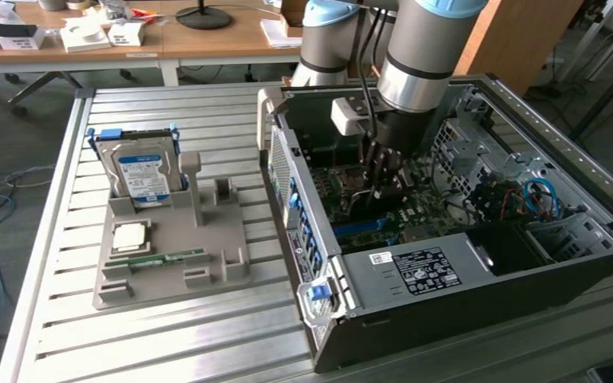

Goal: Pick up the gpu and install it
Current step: 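Insert the gpu into the slot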

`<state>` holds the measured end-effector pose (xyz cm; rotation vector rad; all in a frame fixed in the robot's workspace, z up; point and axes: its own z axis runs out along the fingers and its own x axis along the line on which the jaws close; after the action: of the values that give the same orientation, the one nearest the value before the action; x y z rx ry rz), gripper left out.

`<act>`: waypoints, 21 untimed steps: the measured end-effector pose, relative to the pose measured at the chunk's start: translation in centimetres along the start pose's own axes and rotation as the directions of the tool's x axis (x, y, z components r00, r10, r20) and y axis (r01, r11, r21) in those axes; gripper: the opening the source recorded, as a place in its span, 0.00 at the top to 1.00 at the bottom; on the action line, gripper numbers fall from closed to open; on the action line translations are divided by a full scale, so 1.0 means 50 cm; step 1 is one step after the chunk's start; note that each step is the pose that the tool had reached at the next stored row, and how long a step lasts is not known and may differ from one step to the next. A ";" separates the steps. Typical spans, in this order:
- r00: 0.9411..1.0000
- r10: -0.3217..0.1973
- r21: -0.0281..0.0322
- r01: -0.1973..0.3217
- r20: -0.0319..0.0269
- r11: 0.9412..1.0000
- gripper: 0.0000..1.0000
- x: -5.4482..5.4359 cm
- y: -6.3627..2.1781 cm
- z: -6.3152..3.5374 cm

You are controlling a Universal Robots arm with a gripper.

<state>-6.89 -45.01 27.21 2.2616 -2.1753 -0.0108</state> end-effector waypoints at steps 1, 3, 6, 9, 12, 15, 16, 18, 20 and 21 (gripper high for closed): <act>1.000 0.000 0.000 0.000 0.000 1.000 0.74 0.000 0.000 0.000; 1.000 0.000 0.000 0.000 0.000 1.000 0.74 0.000 0.000 -0.001; 1.000 0.000 0.000 0.000 0.000 1.000 0.74 0.000 0.000 -0.001; 1.000 0.000 0.000 0.000 0.000 1.000 0.74 0.000 -0.001 -0.001; 1.000 0.000 0.000 0.000 0.000 1.000 0.74 0.001 -0.002 -0.001; 1.000 0.000 0.000 0.000 0.000 1.000 0.74 0.000 -0.003 -0.001; 1.000 0.000 0.000 0.000 0.000 1.000 0.74 0.000 -0.003 -0.001; 1.000 0.000 0.000 0.000 0.000 1.000 0.74 0.000 -0.003 0.000; 1.000 0.000 0.000 0.000 0.000 1.000 0.74 0.000 -0.002 0.001; 1.000 0.000 0.000 0.000 0.000 1.000 0.74 0.000 -0.002 0.001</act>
<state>-6.79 -45.03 27.13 2.2615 -2.1751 -0.0107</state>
